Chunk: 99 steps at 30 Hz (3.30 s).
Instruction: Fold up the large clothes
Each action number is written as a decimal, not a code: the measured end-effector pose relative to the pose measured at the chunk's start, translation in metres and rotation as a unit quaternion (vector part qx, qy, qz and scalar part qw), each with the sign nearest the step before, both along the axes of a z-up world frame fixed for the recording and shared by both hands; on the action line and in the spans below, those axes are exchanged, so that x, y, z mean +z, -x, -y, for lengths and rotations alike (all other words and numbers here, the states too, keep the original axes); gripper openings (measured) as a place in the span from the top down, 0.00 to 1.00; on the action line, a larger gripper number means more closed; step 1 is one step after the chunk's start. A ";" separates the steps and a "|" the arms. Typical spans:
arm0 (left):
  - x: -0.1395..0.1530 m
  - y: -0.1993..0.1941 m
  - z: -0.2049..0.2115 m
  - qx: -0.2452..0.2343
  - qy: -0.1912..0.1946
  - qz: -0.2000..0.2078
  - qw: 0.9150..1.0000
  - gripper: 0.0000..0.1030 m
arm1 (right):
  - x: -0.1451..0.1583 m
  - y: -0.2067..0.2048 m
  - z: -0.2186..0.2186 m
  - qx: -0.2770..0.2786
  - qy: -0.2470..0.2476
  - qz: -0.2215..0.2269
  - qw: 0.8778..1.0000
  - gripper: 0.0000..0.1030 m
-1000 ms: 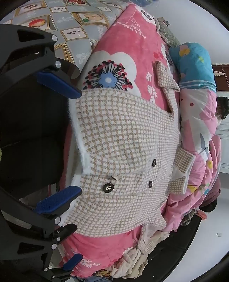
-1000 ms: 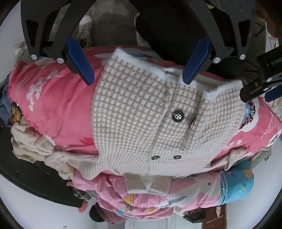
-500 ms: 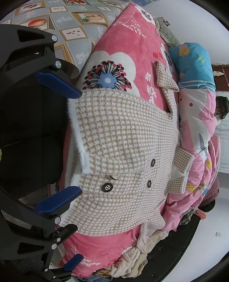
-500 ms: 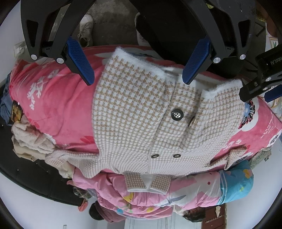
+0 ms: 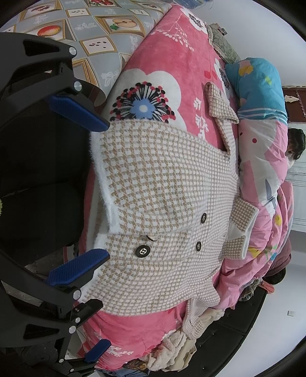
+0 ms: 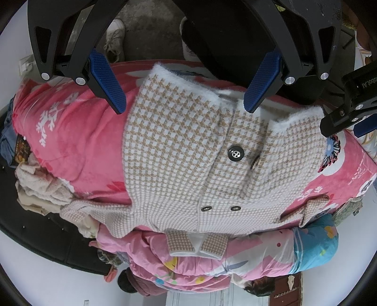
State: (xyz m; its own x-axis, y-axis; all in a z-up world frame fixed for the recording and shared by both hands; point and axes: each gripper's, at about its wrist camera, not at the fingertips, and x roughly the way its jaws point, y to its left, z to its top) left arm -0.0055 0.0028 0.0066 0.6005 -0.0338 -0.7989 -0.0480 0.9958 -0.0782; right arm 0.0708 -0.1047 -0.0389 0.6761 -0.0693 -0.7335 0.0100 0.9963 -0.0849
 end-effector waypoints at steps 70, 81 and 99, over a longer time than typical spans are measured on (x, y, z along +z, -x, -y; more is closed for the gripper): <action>0.000 -0.005 -0.009 -0.005 0.012 0.005 1.000 0.05 | 0.000 0.000 -0.002 -0.024 0.019 0.000 1.000 0.07; -0.008 -0.015 -0.012 -0.003 0.004 0.009 1.000 0.05 | -0.002 -0.007 -0.003 -0.024 0.018 0.003 1.000 0.07; 0.014 -0.077 -0.087 -0.007 0.106 0.072 0.992 0.05 | 0.018 -0.092 -0.035 0.083 0.016 0.048 0.995 0.07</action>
State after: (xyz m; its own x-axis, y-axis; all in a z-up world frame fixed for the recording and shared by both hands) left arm 0.0713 0.0894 0.0207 0.7060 -0.2007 -0.6792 -0.0077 0.9568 -0.2907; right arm 0.1623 -0.0697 -0.0208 0.7472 0.0270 -0.6641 -0.1458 0.9815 -0.1241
